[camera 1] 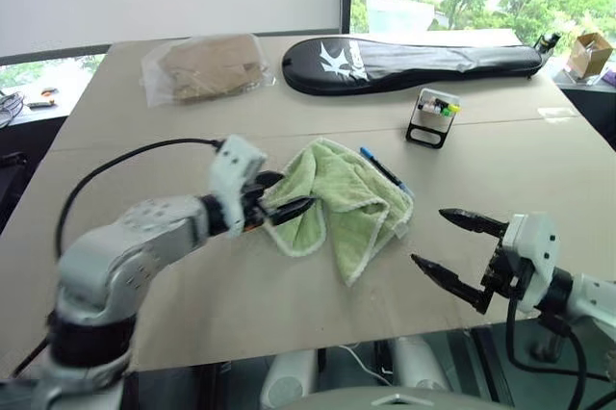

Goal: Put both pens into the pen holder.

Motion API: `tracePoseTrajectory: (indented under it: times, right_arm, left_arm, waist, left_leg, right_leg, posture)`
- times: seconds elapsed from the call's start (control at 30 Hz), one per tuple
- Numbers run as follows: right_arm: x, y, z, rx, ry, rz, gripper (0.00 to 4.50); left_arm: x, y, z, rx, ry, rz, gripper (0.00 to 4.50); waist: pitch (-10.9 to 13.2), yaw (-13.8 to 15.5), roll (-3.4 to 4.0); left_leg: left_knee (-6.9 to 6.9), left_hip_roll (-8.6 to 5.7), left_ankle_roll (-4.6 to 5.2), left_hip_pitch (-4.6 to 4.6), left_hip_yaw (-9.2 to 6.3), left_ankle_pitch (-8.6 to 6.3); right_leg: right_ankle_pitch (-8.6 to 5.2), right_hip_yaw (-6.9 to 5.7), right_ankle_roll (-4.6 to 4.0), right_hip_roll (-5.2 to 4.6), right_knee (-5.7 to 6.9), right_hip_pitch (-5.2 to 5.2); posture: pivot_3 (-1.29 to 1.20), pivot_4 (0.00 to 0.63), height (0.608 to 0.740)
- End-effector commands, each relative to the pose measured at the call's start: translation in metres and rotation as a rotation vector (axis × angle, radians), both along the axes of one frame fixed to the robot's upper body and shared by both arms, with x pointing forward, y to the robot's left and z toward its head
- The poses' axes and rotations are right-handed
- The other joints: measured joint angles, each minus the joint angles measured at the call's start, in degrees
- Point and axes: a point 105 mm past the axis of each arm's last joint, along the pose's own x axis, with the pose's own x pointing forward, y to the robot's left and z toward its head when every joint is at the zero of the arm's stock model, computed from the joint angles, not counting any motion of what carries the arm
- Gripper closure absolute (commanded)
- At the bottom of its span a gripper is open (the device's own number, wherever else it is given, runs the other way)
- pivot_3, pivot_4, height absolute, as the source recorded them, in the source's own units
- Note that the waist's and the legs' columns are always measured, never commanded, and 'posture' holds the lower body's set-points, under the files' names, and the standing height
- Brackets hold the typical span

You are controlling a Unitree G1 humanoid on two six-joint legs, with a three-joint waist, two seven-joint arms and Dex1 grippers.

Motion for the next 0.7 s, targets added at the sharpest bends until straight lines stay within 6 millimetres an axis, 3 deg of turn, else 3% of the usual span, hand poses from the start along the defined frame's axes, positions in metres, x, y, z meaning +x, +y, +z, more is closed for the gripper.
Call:
tracePoseTrajectory:
  times: [0.03,0.27,0.37,0.63,0.7]
  right_arm:
    - [-0.004,0.000,0.011,-0.016,-0.065,-0.018,0.00]
    - [-0.009,-0.003,0.014,-0.028,-0.087,-0.082,0.00]
    - [-0.017,-0.003,0.015,-0.031,-0.084,-0.091,0.00]
    - [-0.027,0.001,0.015,-0.024,-0.093,-0.095,0.00]
    - [-0.025,0.003,0.016,-0.018,-0.095,-0.085,0.00]
  left_arm:
    - [0.014,0.002,-0.017,0.159,0.090,0.105,0.17]
    - [0.036,-0.027,-0.044,0.308,0.153,0.096,0.17]
    - [0.042,-0.037,-0.038,0.278,0.093,0.063,0.96]
    - [0.036,-0.042,0.001,0.113,0.002,-0.036,4.41]
    - [0.030,-0.038,0.021,0.025,-0.005,-0.075,4.47]
  waist:
    - [0.01,-0.49,0.01]
    - [-0.03,-0.20,0.09]
    - [-0.06,-0.04,0.13]
    - [-0.03,-0.09,0.11]
    - [-0.01,-0.17,0.10]
  left_leg:
    - [-0.01,-0.02,0.00,-0.02,0.02,0.00]
    - [-0.11,-0.05,-0.02,0.01,-0.03,0.00]
    - [-0.11,0.00,-0.02,0.01,-0.02,0.00]
    - [-0.02,-0.01,-0.01,-0.06,-0.02,0.00]
    - [-0.03,0.02,-0.01,-0.11,-0.02,0.00]
  right_leg:
    - [0.02,0.03,0.03,0.00,0.00,-0.03]
    - [-0.03,0.02,0.00,0.02,0.03,-0.07]
    - [-0.05,0.03,0.00,-0.01,0.03,-0.06]
    - [-0.05,0.02,0.01,-0.12,0.01,-0.07]
    - [-0.05,0.01,0.01,-0.10,0.02,-0.15]
  posture:
    - [0.00,0.150,0.740]
    - [0.00,0.150,0.740]
    - [0.00,0.150,0.740]
    - [0.00,0.150,0.740]
    - [0.00,0.150,0.740]
